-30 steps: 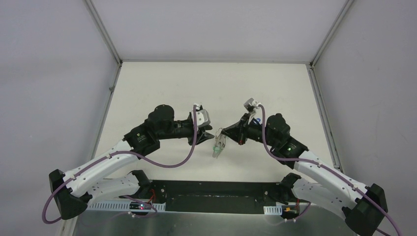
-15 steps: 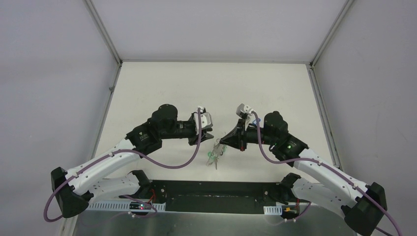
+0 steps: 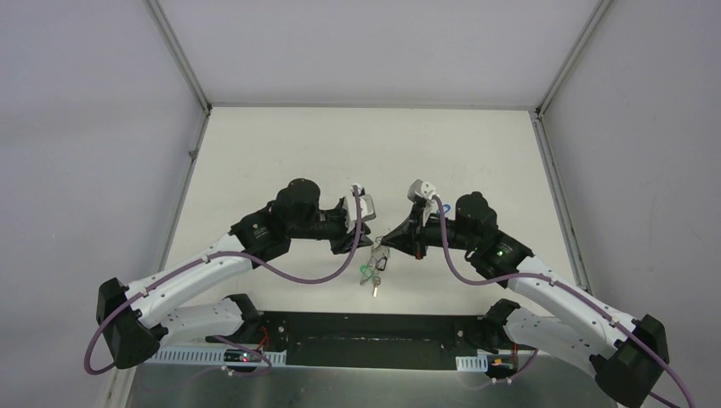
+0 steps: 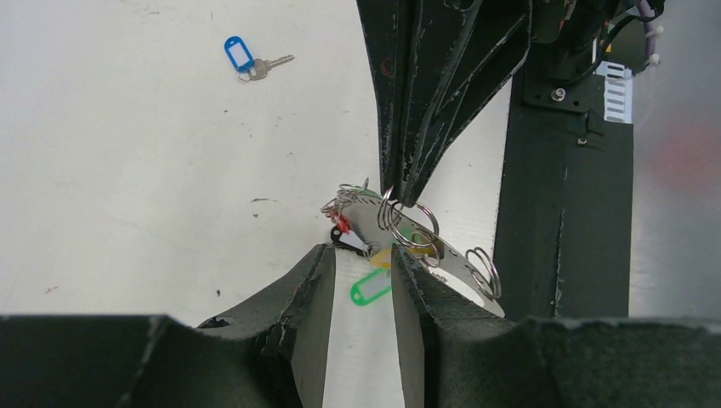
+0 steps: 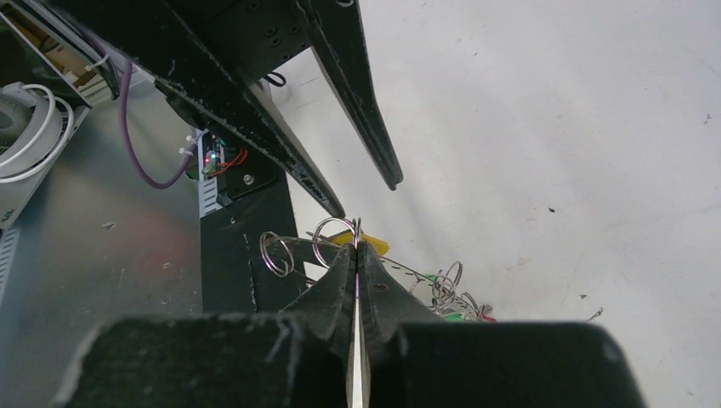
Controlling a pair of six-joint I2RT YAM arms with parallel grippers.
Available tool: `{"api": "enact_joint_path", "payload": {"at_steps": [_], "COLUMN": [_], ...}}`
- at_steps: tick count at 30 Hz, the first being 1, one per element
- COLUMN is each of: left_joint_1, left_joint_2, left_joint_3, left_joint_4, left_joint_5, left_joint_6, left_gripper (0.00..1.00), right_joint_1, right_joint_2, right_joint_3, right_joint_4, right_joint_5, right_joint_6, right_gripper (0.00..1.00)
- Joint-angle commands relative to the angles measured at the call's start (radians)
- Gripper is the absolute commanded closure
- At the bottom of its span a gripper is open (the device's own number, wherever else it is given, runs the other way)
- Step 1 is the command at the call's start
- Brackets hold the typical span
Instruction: Put the keys on the keyring
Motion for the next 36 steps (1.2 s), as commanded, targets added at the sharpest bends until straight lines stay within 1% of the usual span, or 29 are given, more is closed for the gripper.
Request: {"api": "enact_joint_path", "payload": {"at_steps": [1, 4, 8, 11, 15, 18, 20, 23, 26, 28, 31, 33, 36], "left_joint_1": [-0.01, -0.011, -0.011, -0.01, -0.009, -0.009, -0.008, -0.008, -0.009, -0.009, -0.008, -0.009, -0.008], "left_joint_2": [0.009, -0.001, -0.029, -0.056, -0.062, -0.031, 0.002, 0.042, 0.073, 0.084, 0.086, 0.084, 0.079], "left_joint_3": [0.018, 0.024, 0.02, 0.012, 0.022, 0.069, 0.101, 0.11, 0.107, 0.108, 0.101, 0.097, 0.085], "left_joint_4": [0.055, 0.063, 0.095, 0.11, 0.073, -0.041, -0.114, -0.13, -0.104, -0.085, -0.063, -0.049, -0.023], "left_joint_5": [0.032, 0.043, 0.055, -0.012, -0.197, -0.297, -0.318, -0.266, -0.216, -0.197, -0.198, -0.208, -0.223], "left_joint_6": [-0.099, -0.148, -0.224, -0.309, -0.545, -0.754, -0.894, -1.053, -1.105, -1.111, -1.123, -1.127, -1.128], "left_gripper": [0.67, 0.65, 0.64, 0.64, 0.63, 0.59, 0.58, 0.58, 0.59, 0.63, 0.73, 0.76, 0.77], "right_joint_1": [-0.005, -0.005, -0.006, -0.007, -0.006, -0.006, -0.006, -0.006, -0.007, -0.008, -0.008, -0.008, -0.008], "right_joint_2": [-0.023, -0.035, -0.04, -0.041, -0.046, -0.053, -0.058, -0.061, -0.065, -0.065, -0.061, -0.06, -0.06], "right_joint_3": [0.051, 0.042, 0.032, 0.029, 0.023, 0.019, 0.014, 0.011, 0.008, 0.007, 0.008, 0.008, 0.007], "right_joint_4": [0.06, 0.06, 0.067, 0.072, 0.076, 0.076, 0.076, 0.075, 0.075, 0.075, 0.075, 0.075, 0.075], "right_joint_5": [0.088, 0.151, 0.176, 0.179, 0.178, 0.179, 0.182, 0.188, 0.188, 0.19, 0.19, 0.19, 0.191], "right_joint_6": [0.02, 0.042, 0.058, 0.068, 0.069, 0.069, 0.069, 0.071, 0.07, 0.07, 0.069, 0.071, 0.068], "right_gripper": [1.0, 1.0, 1.0, 1.0, 1.0, 1.0, 1.0, 1.0, 1.0, 1.0, 1.0, 1.0, 1.0]}}
